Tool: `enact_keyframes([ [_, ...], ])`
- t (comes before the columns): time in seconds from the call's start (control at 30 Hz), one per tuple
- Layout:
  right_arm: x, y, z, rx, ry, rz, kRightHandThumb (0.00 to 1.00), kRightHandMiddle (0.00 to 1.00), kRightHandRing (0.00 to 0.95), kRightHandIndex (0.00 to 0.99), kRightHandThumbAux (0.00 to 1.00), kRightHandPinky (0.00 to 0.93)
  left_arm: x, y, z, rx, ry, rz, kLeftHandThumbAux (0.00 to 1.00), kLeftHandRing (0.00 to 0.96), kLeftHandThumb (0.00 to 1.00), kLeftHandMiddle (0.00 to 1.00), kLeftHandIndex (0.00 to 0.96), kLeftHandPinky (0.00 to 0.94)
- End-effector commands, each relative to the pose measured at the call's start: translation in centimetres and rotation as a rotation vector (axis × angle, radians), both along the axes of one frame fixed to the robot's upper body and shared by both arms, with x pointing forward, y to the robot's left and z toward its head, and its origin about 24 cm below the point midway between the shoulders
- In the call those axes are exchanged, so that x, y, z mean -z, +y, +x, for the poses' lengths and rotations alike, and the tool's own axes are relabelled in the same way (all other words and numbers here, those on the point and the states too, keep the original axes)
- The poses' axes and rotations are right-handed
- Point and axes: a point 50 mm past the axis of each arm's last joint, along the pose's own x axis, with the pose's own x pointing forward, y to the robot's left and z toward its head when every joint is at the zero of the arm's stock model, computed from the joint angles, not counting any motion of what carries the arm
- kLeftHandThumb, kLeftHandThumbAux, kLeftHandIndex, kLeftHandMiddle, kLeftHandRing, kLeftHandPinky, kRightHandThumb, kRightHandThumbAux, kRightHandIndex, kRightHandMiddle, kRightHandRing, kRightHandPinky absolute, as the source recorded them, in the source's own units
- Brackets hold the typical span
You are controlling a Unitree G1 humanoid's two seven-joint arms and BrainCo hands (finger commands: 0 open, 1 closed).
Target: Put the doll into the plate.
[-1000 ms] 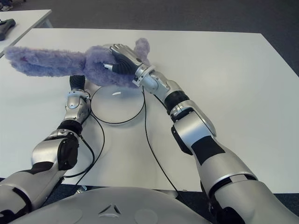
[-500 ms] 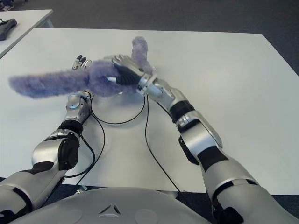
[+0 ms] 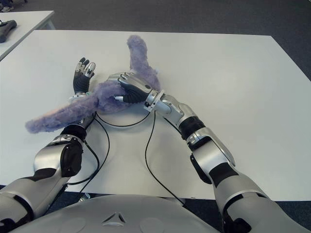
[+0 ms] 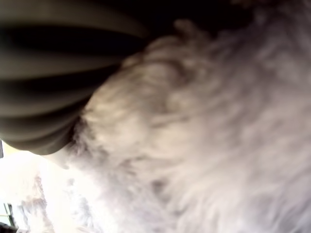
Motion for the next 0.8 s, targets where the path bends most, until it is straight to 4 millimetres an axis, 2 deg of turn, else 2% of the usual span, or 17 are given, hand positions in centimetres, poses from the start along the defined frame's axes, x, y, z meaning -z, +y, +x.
enact_keyframes([
  [0.03, 7.35, -2.07, -1.75, 0.111, 0.188, -0.225, 0.708, 0.865, 0.859, 0.439, 0.714, 0.866, 11.02, -2.92, -8.87, -0.036, 0.450, -0.157, 0.499, 0.084, 0.000, 0.096, 0.081, 0.098],
  [0.8, 7.95, -2.29, -1.73, 0.151, 0.188, -0.194, 0.702, 0.874, 0.863, 0.437, 0.716, 0.861, 11.14, -2.88, -9.03, -0.034, 0.459, -0.145, 0.495, 0.082, 0.000, 0.097, 0.080, 0.090],
])
